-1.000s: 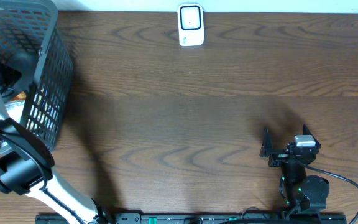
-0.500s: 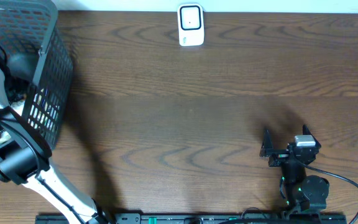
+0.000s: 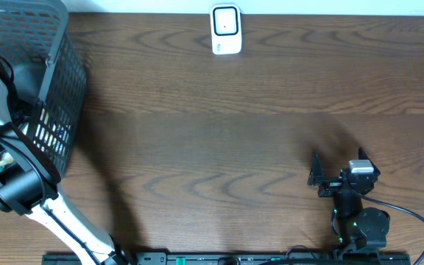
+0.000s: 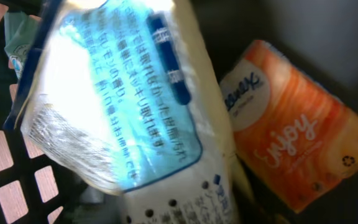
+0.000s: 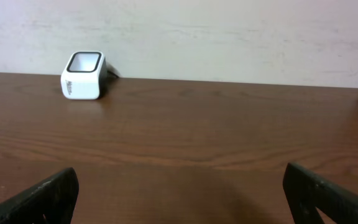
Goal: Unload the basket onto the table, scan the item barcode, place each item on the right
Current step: 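Grasp the white snack bag with the left gripper and lift it out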
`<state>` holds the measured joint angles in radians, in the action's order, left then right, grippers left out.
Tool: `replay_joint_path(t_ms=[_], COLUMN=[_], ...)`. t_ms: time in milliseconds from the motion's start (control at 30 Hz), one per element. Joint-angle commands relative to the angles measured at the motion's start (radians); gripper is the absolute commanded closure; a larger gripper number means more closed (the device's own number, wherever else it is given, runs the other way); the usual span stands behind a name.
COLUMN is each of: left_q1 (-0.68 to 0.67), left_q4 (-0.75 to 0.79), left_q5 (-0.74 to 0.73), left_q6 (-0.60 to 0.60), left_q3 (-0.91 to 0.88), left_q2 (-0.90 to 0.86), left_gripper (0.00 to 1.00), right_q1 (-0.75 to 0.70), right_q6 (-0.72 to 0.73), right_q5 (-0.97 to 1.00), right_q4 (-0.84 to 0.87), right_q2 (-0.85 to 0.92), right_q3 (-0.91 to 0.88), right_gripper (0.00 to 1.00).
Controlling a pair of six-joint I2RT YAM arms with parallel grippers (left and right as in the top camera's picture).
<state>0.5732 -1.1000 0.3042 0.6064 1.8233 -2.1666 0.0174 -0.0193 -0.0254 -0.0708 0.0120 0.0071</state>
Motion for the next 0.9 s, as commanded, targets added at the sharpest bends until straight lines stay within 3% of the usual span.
replay_joint_path(t_ms=[0, 233, 600, 867], left_q1=[-0.002, -0.002, -0.002, -0.017], left_q4=[-0.024, -0.066, 0.122, 0.304], left_q5=[-0.003, -0.004, -0.036, -0.514], left_q6=[-0.003, -0.002, -0.002, 0.087], left_q3=[-0.006, 0.030, 0.031, 0.031], left_q2=[-0.008, 0.091, 0.562, 0.805], left_gripper=[0.93, 0.93, 0.93, 0.93], right_q1=[0.003, 0.003, 0.003, 0.003], right_q6=[-0.012, -0.012, -0.012, -0.012], right_q5=[0.008, 0.008, 0.008, 0.008], right_q4=[-0.004, -0.005, -0.005, -0.005], right_q2=[-0.005, -0.005, -0.005, -0.005], right_q3=[-0.002, -0.002, -0.002, -0.002], right_gripper=[0.01, 0.01, 0.01, 0.01])
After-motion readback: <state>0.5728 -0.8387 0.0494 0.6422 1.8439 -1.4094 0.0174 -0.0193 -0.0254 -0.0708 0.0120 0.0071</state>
